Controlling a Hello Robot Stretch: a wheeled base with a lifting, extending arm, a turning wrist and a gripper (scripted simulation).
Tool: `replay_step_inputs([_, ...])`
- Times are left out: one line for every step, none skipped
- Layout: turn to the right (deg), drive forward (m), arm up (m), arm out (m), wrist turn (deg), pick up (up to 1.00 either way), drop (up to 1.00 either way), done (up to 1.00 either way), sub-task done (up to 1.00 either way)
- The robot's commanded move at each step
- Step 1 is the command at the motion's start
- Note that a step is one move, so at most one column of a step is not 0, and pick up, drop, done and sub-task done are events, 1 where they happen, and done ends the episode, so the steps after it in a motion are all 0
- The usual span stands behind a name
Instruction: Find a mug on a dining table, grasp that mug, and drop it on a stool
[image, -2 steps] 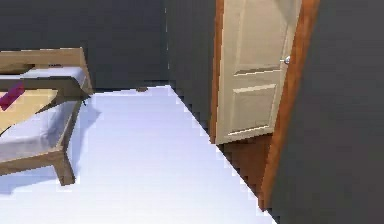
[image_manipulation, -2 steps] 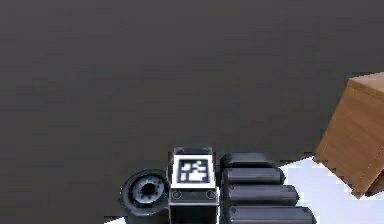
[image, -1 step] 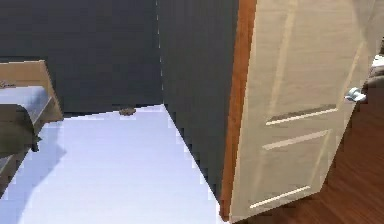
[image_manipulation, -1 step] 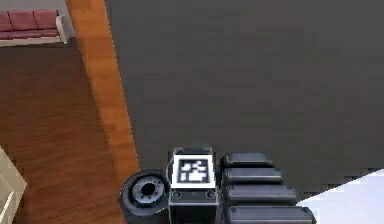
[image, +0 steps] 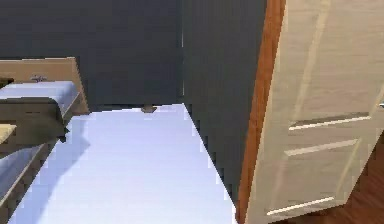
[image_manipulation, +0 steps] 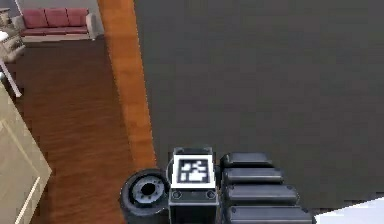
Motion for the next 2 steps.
replay_step_inputs([0.0,0.35,0.00,0.00,0.0,0.00,0.00,0.00,0.00])
replay_step_inputs([45.0,0.00,0.00,0.00,0.0,0.00,0.00,0.00,0.00])
